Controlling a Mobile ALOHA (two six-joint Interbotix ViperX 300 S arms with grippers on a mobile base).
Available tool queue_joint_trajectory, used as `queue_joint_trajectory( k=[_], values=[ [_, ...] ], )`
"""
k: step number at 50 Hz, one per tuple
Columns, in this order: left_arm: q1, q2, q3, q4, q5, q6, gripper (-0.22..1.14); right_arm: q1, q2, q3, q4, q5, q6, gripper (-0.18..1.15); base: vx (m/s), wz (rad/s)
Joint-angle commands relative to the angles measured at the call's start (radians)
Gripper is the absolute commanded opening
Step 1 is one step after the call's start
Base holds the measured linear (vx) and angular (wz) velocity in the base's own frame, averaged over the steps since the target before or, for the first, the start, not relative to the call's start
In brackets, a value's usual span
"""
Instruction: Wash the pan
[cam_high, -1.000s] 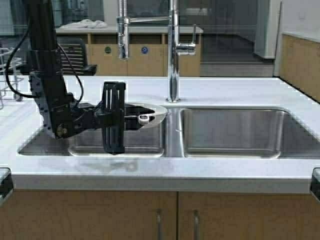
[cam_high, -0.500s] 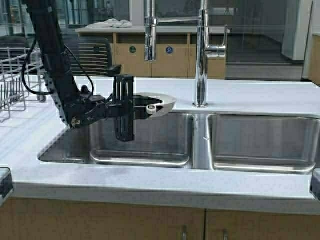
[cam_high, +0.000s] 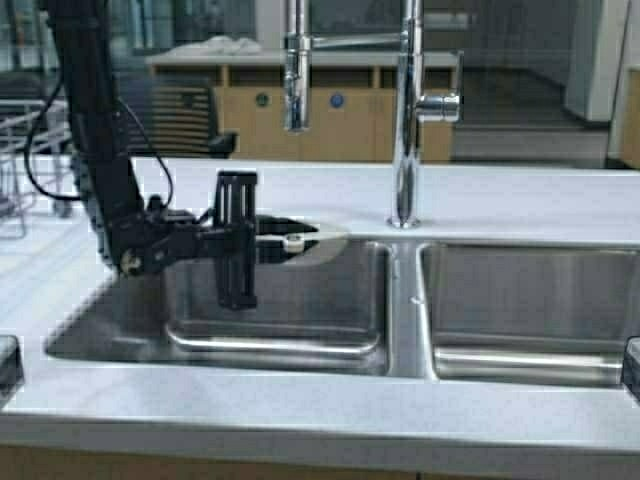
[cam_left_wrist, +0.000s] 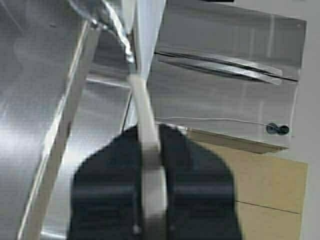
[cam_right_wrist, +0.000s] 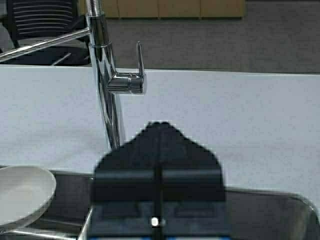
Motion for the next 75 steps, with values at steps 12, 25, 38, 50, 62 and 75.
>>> queue_joint_trajectory(
  k=[12, 25, 38, 50, 62, 75],
  values=[
    [-0.008, -0.123, 0.172, -0.008, -0.1, 0.1, 0.02, 0.035, 0.195, -0.156, -0.006, -0.021, 0.002, 0.09, 0.11, -0.03],
    [-0.008, -0.109, 0.242, -0.034, -0.156, 0.132, 0.02, 0.121, 0.479, -0.38, -0.04, 0.0, -0.002, 0.81, 0.07, -0.01],
    [-0.006, -0.083, 0.239, -0.04, -0.186, 0.132, 0.02, 0.14, 0.765, -0.606, -0.075, 0.018, 0.0, 1.04, 0.02, 0.0],
    [-0.006, -0.075, 0.221, -0.04, -0.186, 0.129, 0.02, 0.138, 0.945, -0.764, -0.08, 0.034, -0.003, 1.04, 0.0, 0.0],
    [-0.006, -0.075, 0.225, -0.04, -0.186, 0.129, 0.02, 0.112, 1.065, -0.887, -0.081, 0.057, -0.005, 1.04, 0.0, 0.0],
    [-0.008, -0.08, 0.225, -0.04, -0.189, 0.126, 0.02, 0.071, 1.146, -0.954, -0.084, 0.067, -0.006, 1.04, 0.0, 0.0]
  ],
)
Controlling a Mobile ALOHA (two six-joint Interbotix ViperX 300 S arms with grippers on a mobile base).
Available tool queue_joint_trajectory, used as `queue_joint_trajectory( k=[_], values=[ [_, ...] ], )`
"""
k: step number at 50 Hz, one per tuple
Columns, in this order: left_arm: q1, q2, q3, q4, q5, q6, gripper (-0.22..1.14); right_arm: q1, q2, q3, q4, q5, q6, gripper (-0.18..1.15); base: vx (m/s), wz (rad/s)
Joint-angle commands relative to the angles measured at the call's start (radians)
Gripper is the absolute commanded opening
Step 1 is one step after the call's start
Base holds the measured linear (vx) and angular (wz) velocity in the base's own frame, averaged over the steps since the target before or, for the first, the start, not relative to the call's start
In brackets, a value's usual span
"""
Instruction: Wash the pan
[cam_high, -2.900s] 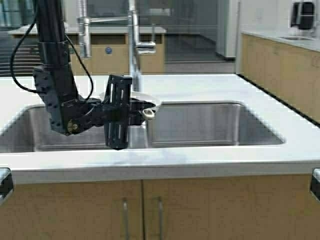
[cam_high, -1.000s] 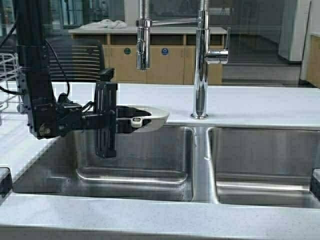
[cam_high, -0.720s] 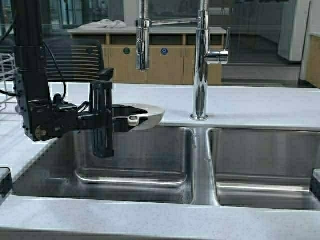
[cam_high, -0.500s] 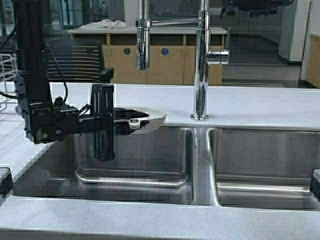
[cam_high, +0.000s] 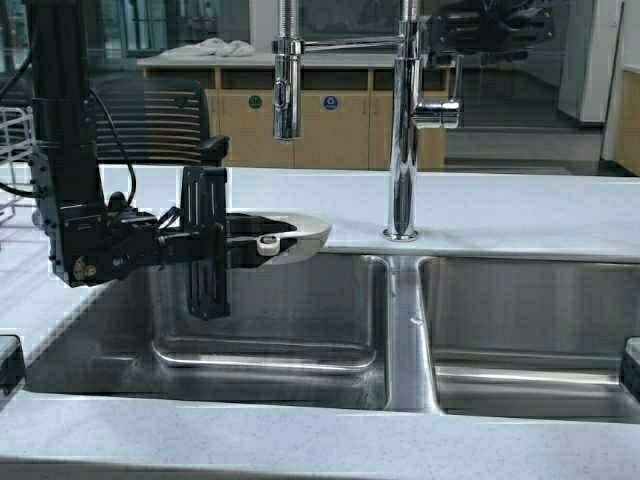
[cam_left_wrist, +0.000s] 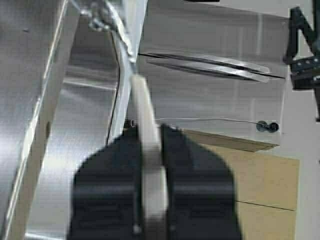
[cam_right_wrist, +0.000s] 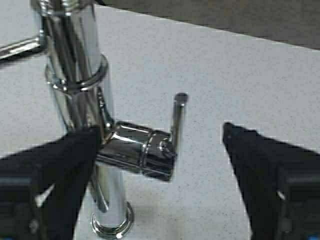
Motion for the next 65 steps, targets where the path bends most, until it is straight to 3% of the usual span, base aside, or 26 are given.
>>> queue_joint_trajectory(
  k=[1, 31, 47, 65],
  values=[
    [-0.003, -0.026, -0.005, 0.002, -0.021, 0.014, 0.02, -0.023, 0.014, -0.052, -0.003, 0.005, -0.002, 1.04, 0.0, 0.0],
    [-0.002, -0.028, -0.008, 0.002, -0.02, 0.014, 0.02, -0.124, 0.118, -0.201, -0.002, 0.038, 0.0, 1.04, 0.0, 0.0],
    [-0.002, -0.026, -0.011, 0.003, -0.02, 0.014, 0.02, -0.215, 0.089, -0.156, -0.003, 0.038, 0.002, 1.04, 0.0, 0.0],
    [-0.003, -0.025, -0.008, 0.009, -0.021, 0.014, 0.02, -0.207, -0.095, -0.025, -0.002, -0.04, 0.002, 1.04, 0.0, 0.01]
  ],
)
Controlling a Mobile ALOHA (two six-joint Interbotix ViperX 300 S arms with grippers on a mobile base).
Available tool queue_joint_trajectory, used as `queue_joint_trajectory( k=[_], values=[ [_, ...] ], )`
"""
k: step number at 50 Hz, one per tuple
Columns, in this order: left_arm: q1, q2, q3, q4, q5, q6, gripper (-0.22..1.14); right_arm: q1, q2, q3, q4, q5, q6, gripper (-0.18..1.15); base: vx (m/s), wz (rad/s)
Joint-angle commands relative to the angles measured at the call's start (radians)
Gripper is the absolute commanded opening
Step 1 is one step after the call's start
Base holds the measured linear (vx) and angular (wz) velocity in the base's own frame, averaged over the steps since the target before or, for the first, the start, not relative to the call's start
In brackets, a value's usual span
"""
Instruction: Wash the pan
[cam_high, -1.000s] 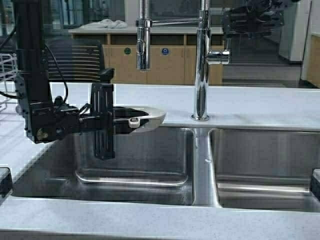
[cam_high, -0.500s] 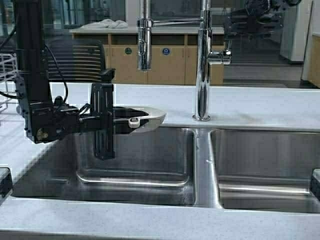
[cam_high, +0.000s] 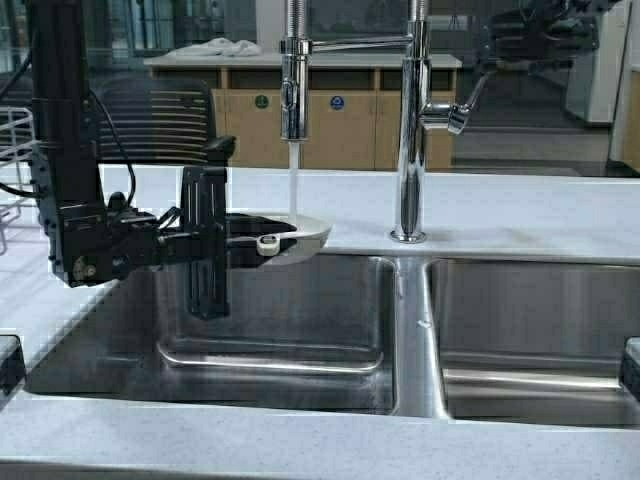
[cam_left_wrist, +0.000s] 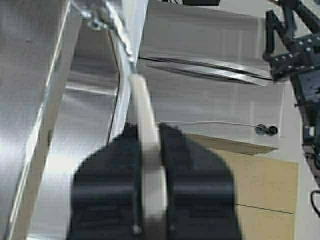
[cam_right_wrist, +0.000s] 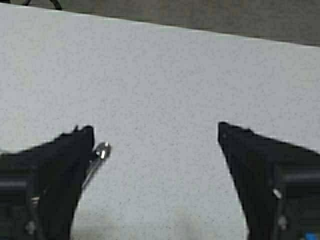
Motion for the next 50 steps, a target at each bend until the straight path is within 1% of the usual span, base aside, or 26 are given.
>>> queue_joint_trajectory(
  k=[1, 8, 16, 20, 22, 25, 27, 34, 35, 36, 37, 41, 43, 50],
  values=[
    [-0.003, -0.026, -0.008, 0.005, -0.02, 0.014, 0.02, -0.052, -0.14, 0.048, 0.002, -0.064, -0.003, 1.04, 0.01, 0.0],
    [-0.002, -0.028, -0.012, 0.006, -0.02, 0.014, 0.02, -0.072, -0.17, 0.098, 0.002, -0.087, -0.005, 1.04, 0.0, 0.0],
    [-0.003, -0.026, -0.009, 0.006, -0.02, 0.012, 0.02, -0.075, -0.124, 0.112, 0.003, -0.089, -0.005, 1.04, 0.0, -0.03],
    [-0.002, -0.026, -0.009, 0.006, -0.02, 0.012, 0.02, -0.074, -0.091, 0.109, 0.003, -0.089, 0.0, 1.0, 0.0, -0.03],
    [-0.002, -0.028, -0.008, 0.006, -0.02, 0.012, 0.02, -0.072, -0.074, 0.106, 0.006, -0.089, 0.0, 0.96, 0.0, 0.0],
    [-0.002, -0.028, -0.006, 0.006, -0.02, 0.012, 0.02, -0.072, -0.054, 0.103, 0.008, -0.087, 0.002, 0.82, 0.0, 0.0],
    [-0.002, -0.026, -0.003, 0.009, -0.02, 0.014, 0.02, -0.071, -0.044, 0.101, 0.011, -0.086, 0.003, 0.68, 0.0, 0.0],
    [-0.002, -0.021, -0.005, 0.011, -0.02, 0.012, 0.02, -0.064, -0.034, 0.098, 0.014, -0.084, 0.029, -0.02, 0.0, 0.0],
    [-0.003, -0.021, -0.005, 0.011, -0.02, 0.014, 0.02, -0.063, -0.032, 0.094, 0.014, -0.084, 0.034, -0.08, 0.0, 0.0],
    [-0.003, -0.021, -0.005, 0.011, -0.02, 0.014, 0.02, -0.06, -0.031, 0.089, 0.014, -0.084, 0.037, -0.11, 0.0, 0.0],
    [-0.003, -0.021, -0.006, 0.011, -0.02, 0.014, 0.02, -0.054, -0.026, 0.08, 0.014, -0.083, 0.04, -0.1, 0.0, 0.0],
    [-0.003, -0.018, -0.005, 0.011, -0.02, 0.014, 0.02, -0.031, -0.014, 0.052, 0.014, -0.066, 0.044, 0.06, 0.0, 0.0],
    [-0.003, -0.018, -0.005, 0.011, -0.02, 0.014, 0.02, -0.017, -0.005, 0.037, 0.014, -0.049, 0.044, 0.1, 0.0, 0.0],
    [-0.003, -0.017, -0.006, 0.011, -0.021, 0.014, 0.02, 0.032, 0.031, -0.035, 0.014, 0.029, 0.044, 0.05, 0.0, 0.0]
  ],
)
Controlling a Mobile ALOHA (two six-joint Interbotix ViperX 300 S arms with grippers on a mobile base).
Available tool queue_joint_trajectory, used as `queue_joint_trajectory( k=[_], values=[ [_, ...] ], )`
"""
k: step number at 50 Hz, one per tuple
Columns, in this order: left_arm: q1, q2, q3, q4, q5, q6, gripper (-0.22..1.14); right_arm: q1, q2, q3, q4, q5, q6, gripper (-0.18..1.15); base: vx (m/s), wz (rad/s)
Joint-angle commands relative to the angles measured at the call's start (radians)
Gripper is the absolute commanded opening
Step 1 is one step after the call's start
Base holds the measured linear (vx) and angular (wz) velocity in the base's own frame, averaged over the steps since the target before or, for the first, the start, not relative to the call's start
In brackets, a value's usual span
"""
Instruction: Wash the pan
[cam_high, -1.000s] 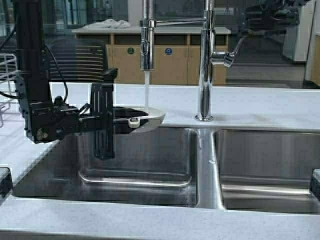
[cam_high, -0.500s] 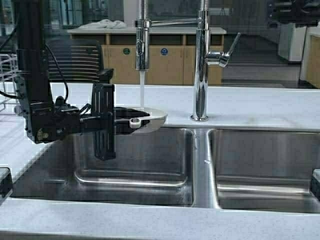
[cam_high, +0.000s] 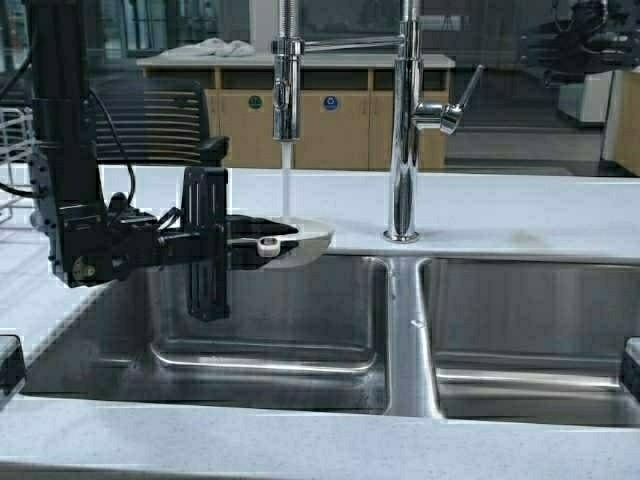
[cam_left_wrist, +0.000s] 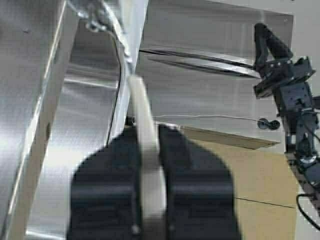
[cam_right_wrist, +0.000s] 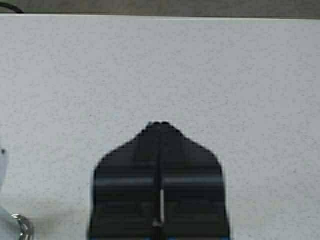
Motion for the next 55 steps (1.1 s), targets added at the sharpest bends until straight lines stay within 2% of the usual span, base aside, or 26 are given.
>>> queue_joint_trajectory(
  k=[1, 16, 28, 37, 55],
  values=[
    [-0.002, -0.018, -0.008, 0.002, -0.02, 0.014, 0.02, 0.051, 0.009, -0.084, 0.002, 0.06, 0.0, 0.04, 0.0, 0.0],
    [-0.002, -0.008, -0.012, 0.002, -0.026, 0.014, 0.02, 0.146, 0.026, -0.169, 0.003, 0.161, 0.002, 0.05, 0.0, 0.0],
    [-0.003, 0.006, -0.014, 0.002, -0.044, 0.014, 0.02, 0.178, -0.015, -0.172, 0.014, 0.204, 0.002, 0.05, 0.0, 0.0],
    [-0.003, 0.021, -0.021, 0.002, -0.061, 0.014, 0.02, 0.202, -0.037, -0.189, 0.083, 0.255, 0.003, 0.05, 0.0, 0.0],
    [-0.002, 0.023, -0.023, 0.002, -0.077, 0.014, 0.02, 0.242, -0.072, -0.179, 0.1, 0.245, -0.003, 0.05, 0.0, 0.0]
  ],
)
